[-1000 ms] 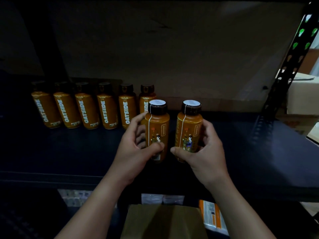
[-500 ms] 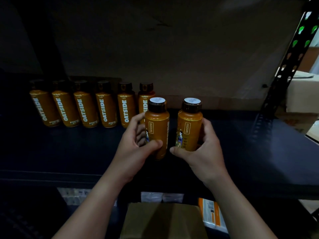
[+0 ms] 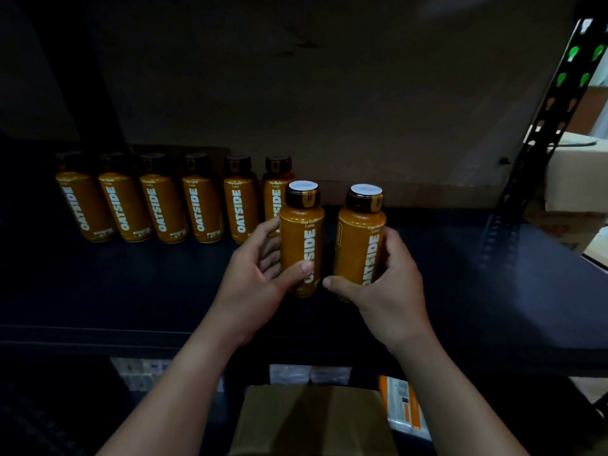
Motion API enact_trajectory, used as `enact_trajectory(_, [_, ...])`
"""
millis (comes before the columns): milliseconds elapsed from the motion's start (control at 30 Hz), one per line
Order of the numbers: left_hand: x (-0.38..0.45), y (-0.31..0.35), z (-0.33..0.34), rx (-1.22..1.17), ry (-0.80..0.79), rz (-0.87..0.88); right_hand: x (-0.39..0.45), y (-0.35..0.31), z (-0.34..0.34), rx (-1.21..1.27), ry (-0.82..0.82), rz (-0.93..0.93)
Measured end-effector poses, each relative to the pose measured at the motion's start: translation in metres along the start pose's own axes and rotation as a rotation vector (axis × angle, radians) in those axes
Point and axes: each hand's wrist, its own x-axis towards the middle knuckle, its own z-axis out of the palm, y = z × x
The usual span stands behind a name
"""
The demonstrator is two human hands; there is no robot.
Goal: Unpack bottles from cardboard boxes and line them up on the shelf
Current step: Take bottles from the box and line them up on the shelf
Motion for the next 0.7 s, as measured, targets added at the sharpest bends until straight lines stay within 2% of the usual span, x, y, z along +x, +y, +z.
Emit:
enact_trajectory(233, [0.0011, -0.0003, -0.0012, -0.084, -0.086, -0.02, -0.0006, -0.0014, 0.0019, -0.071, 0.04, -0.021])
enact_trajectory(467, [0.002, -0.0023, -0.0019, -0.058, -0.086, -0.02, -0.0008, -0.0027, 0.0029, -0.067, 0.053, -0.018])
enact_trajectory(700, [0.0003, 0.0004, -0.0008, -0.017, -0.05, -0.015, -0.0002, -0.0038, -0.002, 0.083, -0.047, 0.001])
